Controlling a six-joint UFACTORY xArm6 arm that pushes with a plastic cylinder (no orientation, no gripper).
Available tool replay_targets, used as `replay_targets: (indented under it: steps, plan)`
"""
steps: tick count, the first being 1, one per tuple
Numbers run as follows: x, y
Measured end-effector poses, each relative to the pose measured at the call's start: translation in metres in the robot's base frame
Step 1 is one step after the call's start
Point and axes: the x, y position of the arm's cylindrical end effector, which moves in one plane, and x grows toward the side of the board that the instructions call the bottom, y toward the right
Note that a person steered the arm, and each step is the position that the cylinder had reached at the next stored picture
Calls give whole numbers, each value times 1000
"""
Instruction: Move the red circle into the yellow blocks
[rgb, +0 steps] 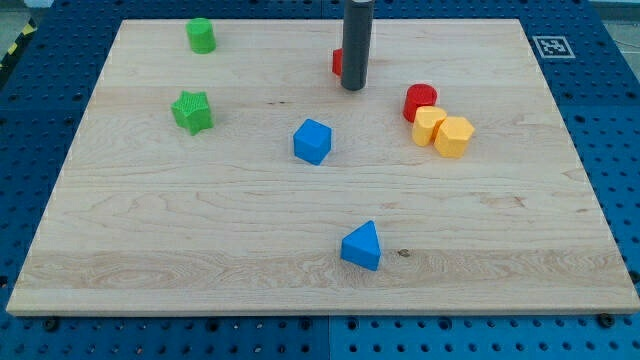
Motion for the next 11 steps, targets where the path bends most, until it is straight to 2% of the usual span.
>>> replay_targets:
  steps: [4, 6, 7, 9, 11]
  plan:
    - [-21, 0]
    - [-23, -41]
    - [-38, -35]
    - [-22, -22]
    - [-43, -9]
